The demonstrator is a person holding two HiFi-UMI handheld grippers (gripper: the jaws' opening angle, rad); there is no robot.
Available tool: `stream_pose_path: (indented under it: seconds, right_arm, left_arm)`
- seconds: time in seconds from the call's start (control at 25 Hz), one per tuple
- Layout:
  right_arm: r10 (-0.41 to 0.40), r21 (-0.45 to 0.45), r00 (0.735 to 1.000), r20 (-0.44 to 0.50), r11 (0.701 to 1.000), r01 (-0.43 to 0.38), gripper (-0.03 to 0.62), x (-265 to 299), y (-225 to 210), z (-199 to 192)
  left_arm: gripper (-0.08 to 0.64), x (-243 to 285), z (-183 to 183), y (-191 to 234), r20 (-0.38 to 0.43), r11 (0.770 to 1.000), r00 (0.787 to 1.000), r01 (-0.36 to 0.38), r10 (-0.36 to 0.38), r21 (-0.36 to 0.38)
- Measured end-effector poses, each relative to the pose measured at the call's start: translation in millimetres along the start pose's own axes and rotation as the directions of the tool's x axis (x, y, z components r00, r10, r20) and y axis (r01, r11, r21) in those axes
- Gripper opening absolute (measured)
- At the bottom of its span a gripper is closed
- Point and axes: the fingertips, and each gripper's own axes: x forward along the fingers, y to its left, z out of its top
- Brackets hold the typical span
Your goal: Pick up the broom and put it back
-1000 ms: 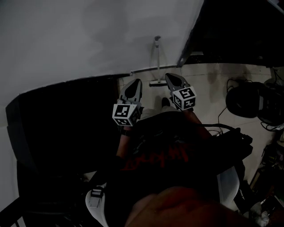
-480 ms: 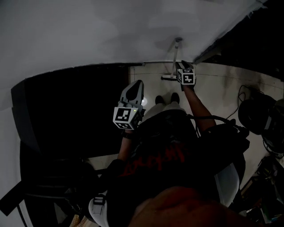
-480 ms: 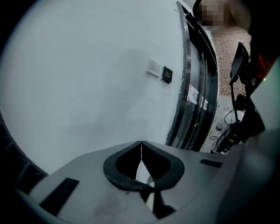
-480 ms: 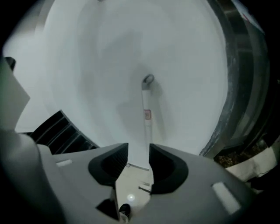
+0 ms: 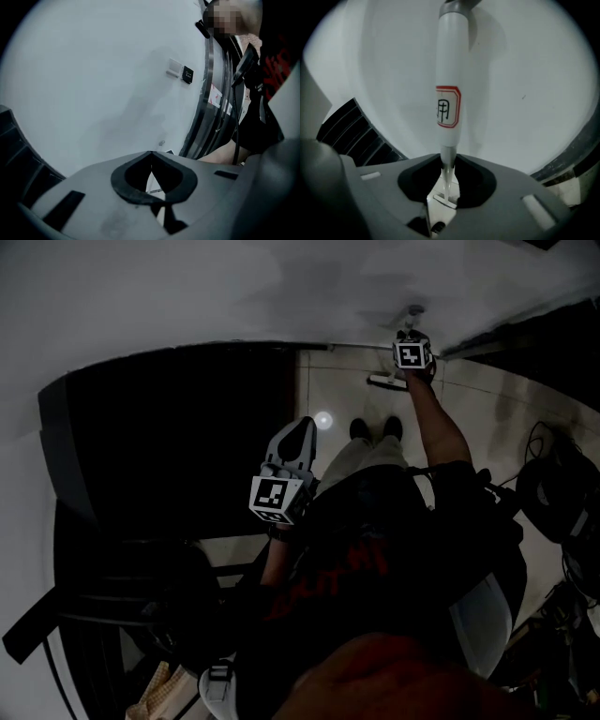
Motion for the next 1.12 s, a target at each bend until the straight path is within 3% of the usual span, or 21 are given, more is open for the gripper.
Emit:
stream_pose_path:
  seconds: [0.24, 0.44, 0.56, 0.72, 0.84, 0.92, 1.04, 1.12]
  right_arm:
    - [0.058, -0.040, 0.997, 0.048, 0.998, -0.056, 0.087, -54, 34, -37]
    - [0.040, -0.051, 0.991, 0.130, 0.998, -0.034, 0.087, -149, 54, -63]
    - [0.042, -0.057, 0.971, 0.235, 0.998, -0.029, 0.087, -220, 64, -48]
    - [0.046, -0.071, 0.908, 0.416, 0.997, -0.018, 0.087, -329, 76, 5]
    - [0.094, -0.121, 0.809, 0.580, 0.992, -0.029, 0.089, -410, 94, 59]
    - [0.114, -0.146, 0.760, 0.639, 0.989, -0.025, 0.089, -442, 104, 85]
    - [0.137, -0.158, 0.725, 0.675, 0.987, -0.039, 0.089, -464, 113, 104]
    - [0.156, -0.164, 0.714, 0.683, 0.985, -0.058, 0.089, -477, 118, 105]
  left_arm:
    - [0.006, 5, 3, -2, 0.025, 0.998, 0.998, 0.057, -0.058, 0.015]
    - [0.008, 22, 14, -19, 0.054, 0.984, 0.983, 0.176, -0.178, 0.036]
    - [0.034, 20, 28, -30, 0.088, 0.970, 0.966, 0.239, -0.243, 0.053]
    - [0.109, 14, 41, -46, 0.085, 0.939, 0.937, 0.330, -0.338, 0.098]
    - [0.133, 13, 54, -59, 0.065, 0.910, 0.913, 0.392, -0.403, 0.138]
    - [0.135, 12, 61, -62, 0.061, 0.900, 0.907, 0.402, -0.416, 0.168]
    - [0.137, 11, 69, -60, 0.078, 0.904, 0.910, 0.390, -0.408, 0.174]
    - [0.138, 9, 77, -60, 0.123, 0.912, 0.906, 0.391, -0.405, 0.124]
